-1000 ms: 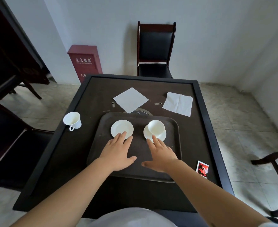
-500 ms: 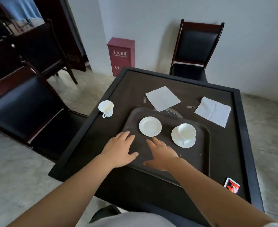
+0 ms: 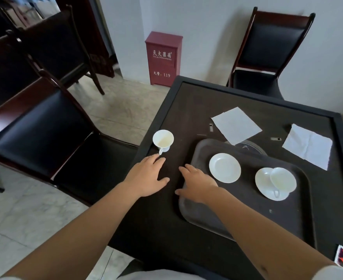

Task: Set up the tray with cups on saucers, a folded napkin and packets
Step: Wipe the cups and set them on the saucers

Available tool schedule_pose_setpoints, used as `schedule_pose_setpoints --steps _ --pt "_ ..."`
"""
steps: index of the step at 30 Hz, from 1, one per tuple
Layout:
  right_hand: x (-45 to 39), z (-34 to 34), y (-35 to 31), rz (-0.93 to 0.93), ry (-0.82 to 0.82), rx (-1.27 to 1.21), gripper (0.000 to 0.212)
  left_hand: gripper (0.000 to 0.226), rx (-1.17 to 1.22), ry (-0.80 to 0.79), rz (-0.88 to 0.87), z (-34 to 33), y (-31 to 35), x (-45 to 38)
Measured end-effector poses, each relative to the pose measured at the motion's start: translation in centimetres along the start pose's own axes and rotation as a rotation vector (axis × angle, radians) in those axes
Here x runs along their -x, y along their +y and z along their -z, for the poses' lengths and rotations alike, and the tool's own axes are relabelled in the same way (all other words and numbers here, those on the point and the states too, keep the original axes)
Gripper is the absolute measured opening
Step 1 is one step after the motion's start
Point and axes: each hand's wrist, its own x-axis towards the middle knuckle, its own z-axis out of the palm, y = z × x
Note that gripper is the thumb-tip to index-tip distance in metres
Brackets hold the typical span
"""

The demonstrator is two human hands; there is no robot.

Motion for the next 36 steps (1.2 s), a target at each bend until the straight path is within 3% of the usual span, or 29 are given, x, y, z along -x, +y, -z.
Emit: schedule_pose_setpoints --steps 10,18,24,31,36 --pt "-10.4 2.9 -3.1 -0.15 0.113 -0.162 0.067 0.07 0.112 -0.081 -0.023 1.8 -7.3 -8.4" --pt "-15.5 3.9 -3.3 -0.211 0.154 -0.307 0.076 0.068 0.283 -0.166 -0.091 1.6 -8.8 -14.4" --pt "-18.2 4.1 -2.8 -0.19 0.07 -0.307 0.082 0.089 0.338 -0.297 -0.12 0.7 -9.1 -16.9" --pt "-19.0 4.6 -1.5 -0.161 0.004 -0.363 0.109 0.101 0.346 -0.333 -0.146 0.2 -10.6 -18.5" --pt "-18.6 4.3 -1.4 -0.171 0.076 -0.495 0.096 0.099 0.379 -0.259 -0.136 0.1 -10.3 -18.0"
